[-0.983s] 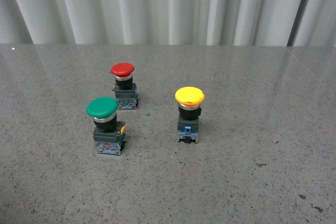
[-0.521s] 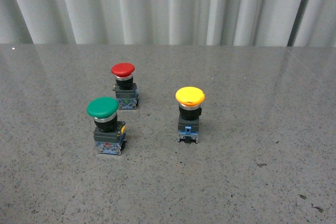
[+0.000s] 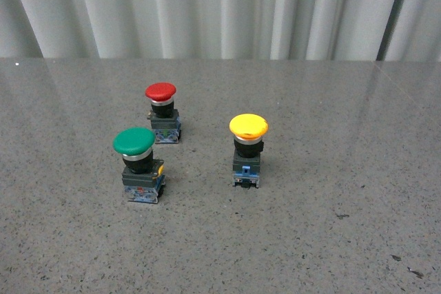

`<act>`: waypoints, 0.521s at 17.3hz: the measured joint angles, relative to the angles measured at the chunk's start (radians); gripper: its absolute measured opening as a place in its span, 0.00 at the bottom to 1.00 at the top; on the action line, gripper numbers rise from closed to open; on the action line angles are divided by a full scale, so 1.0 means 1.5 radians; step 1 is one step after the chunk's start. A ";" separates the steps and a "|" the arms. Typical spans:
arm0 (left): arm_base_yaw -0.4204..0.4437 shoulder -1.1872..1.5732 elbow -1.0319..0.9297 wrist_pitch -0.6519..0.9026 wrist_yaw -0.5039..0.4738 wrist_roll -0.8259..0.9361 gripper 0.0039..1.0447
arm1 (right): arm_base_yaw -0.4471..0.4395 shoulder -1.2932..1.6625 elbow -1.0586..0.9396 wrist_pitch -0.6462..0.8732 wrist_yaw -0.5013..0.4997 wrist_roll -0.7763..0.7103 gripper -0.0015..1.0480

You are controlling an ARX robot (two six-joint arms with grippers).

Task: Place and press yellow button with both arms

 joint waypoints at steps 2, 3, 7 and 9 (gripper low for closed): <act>0.000 -0.023 -0.008 -0.014 0.000 0.000 0.01 | 0.000 0.000 0.000 0.000 0.000 0.000 0.94; 0.000 -0.032 -0.010 -0.021 0.000 0.000 0.01 | 0.000 0.000 0.000 0.000 0.000 0.000 0.94; 0.000 -0.075 -0.031 -0.031 0.001 0.000 0.01 | 0.000 0.000 0.000 0.000 0.000 0.000 0.94; 0.000 -0.092 -0.031 -0.048 0.000 0.000 0.01 | 0.000 0.000 0.000 0.000 0.000 0.000 0.94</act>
